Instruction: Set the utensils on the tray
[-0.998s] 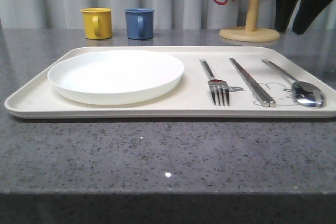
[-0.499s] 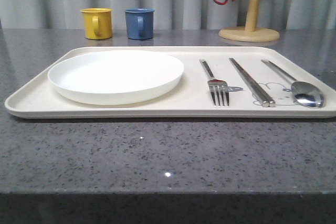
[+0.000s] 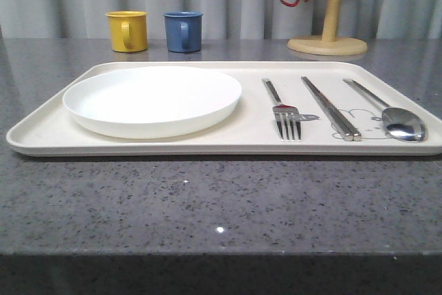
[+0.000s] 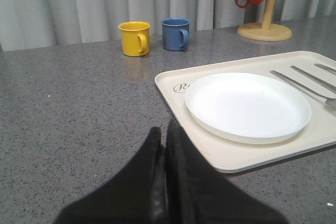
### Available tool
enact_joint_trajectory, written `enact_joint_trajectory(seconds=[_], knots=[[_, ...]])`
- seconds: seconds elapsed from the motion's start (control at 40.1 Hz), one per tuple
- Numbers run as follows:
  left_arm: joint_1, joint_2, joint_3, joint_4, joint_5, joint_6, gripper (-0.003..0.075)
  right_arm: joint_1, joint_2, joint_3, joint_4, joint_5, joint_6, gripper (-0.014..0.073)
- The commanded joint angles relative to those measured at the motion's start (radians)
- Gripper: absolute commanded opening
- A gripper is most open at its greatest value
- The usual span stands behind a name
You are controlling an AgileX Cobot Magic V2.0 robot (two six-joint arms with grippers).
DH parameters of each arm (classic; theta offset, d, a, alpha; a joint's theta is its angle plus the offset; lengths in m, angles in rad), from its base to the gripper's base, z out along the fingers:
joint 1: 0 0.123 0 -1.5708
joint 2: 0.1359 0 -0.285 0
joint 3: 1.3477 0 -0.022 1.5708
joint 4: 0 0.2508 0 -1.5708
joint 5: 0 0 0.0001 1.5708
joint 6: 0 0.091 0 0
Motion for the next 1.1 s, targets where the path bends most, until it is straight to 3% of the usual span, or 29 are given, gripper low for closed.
enact_joint_trajectory(seconds=[0.0,0.324,1.073], knots=[[0.0,0.013,-0.026,-0.011,-0.086,-0.007,-0.0018,-0.005,-0.1,0.028,-0.019,-0.1,-0.01,-0.0068],[0.0,0.013,-0.026,-0.011,-0.086,-0.007,-0.0018,-0.005,-0.197,0.044,0.017,0.012,-0.01,-0.0068],[0.0,0.013,-0.026,-0.011,-0.086,-0.007,-0.0018,-0.005,-0.197,0.044,0.017,0.013,-0.01,-0.0068]])
